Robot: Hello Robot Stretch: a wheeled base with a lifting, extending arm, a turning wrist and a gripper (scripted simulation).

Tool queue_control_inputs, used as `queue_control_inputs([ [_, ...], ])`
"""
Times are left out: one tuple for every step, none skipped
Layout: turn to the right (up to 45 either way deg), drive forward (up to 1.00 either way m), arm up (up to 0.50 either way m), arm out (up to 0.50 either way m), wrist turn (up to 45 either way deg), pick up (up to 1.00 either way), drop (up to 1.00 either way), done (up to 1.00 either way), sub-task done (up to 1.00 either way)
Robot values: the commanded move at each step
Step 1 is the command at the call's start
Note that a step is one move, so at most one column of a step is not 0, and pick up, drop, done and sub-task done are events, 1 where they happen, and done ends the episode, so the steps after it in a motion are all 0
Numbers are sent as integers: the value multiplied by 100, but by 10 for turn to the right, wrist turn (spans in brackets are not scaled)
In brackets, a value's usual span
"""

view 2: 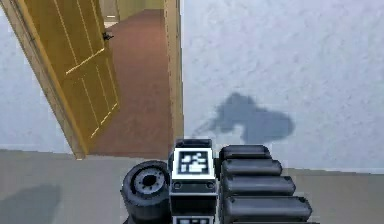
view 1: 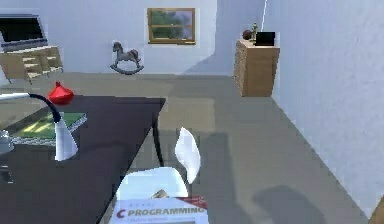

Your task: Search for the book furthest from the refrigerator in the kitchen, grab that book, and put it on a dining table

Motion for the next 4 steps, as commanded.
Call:
queue_control_inputs([
  [0,20,0,0,0,0,0,0,0],
  [-450,0,0,0,0,0,0,0,0],
  [-450,0,0,0,0,0,0,0,0],
  [-360,0,0,0,0,0,0,0,0],
])
